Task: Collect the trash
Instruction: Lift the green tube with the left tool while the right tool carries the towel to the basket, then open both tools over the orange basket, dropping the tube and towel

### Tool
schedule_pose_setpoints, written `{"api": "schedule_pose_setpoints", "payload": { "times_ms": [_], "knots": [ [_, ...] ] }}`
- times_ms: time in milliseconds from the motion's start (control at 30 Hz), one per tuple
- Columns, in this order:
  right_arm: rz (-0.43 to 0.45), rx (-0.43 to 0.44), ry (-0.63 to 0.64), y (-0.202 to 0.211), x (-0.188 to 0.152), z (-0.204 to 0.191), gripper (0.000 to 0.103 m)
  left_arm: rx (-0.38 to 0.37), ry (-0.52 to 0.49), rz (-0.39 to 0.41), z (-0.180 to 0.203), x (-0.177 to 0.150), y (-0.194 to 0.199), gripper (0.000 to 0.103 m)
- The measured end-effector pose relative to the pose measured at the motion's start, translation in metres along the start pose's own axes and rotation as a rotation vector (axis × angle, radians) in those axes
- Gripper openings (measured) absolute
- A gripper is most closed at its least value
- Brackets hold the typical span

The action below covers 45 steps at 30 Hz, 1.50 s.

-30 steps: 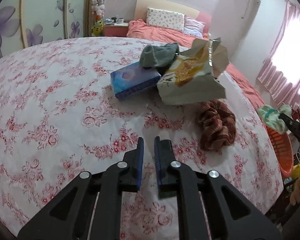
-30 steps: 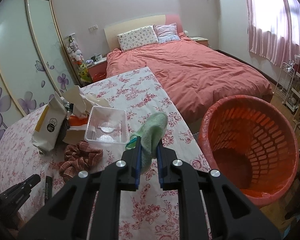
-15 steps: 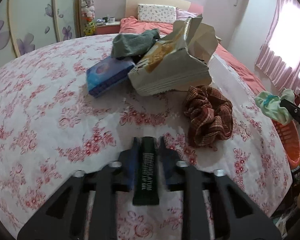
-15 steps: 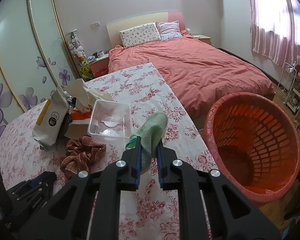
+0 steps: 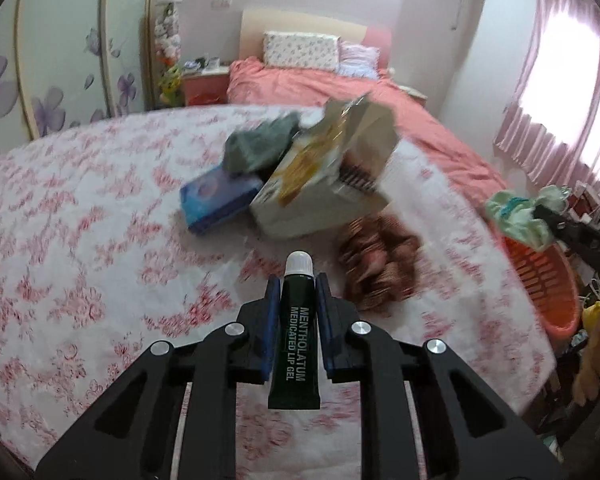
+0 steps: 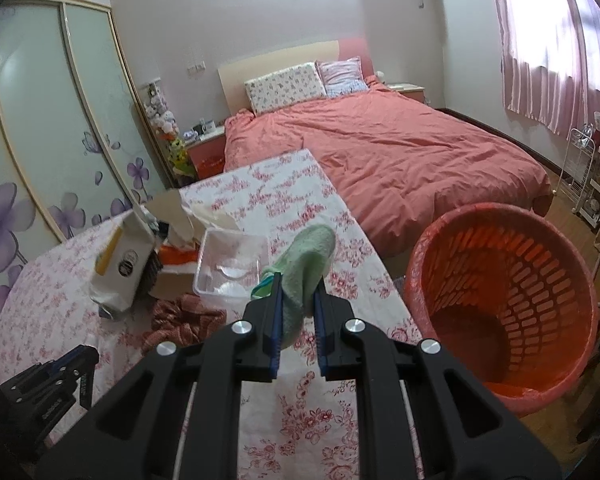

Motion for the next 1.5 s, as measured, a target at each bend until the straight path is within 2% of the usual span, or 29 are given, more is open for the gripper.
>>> {"api": "schedule_pose_setpoints", "payload": {
  "times_ms": [233, 433, 633, 933, 1067, 1233, 1500],
  "knots": [
    [0.058, 0.006, -0.025, 0.020, 0.016, 0.013, 0.014, -0.110, -0.039, 0.073, 0.043, 0.030, 0.020, 0.018],
    [0.111, -0.015, -0.053, 0.038, 0.029, 0.034, 0.014, -0.200, -0.081, 0.115, 0.084, 0.056, 0.015, 0.018],
    [0.168, -0.071, -0.086, 0.056, 0.043, 0.072, 0.014, -0.314, -0.129, 0.135, 0.142, 0.072, -0.001, 0.018],
    [0.197, -0.185, -0.164, 0.066, 0.049, 0.148, 0.014, -0.490, -0.169, 0.079, 0.225, 0.069, -0.039, 0.018],
    [0.184, -0.224, -0.204, 0.062, 0.042, 0.178, 0.014, -0.539, -0.200, 0.057, 0.256, 0.061, -0.049, 0.018],
    [0.167, -0.246, -0.253, 0.054, 0.035, 0.209, 0.014, -0.579, -0.222, 0.012, 0.281, 0.050, -0.061, 0.018],
    [0.142, -0.237, -0.297, 0.042, 0.023, 0.230, 0.016, -0.583, -0.234, -0.046, 0.299, 0.039, -0.076, 0.018]
  ]
}}
Point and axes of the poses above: each gripper's, at about its wrist camera, not at the fingertips, and y roughly against the way its jaws point, z to its right, x to its top, the point moved 2 cm from there along -y, roughly the way its jaws point, and after that the axes turned 9 degrees about z, right-handed, at the moved point
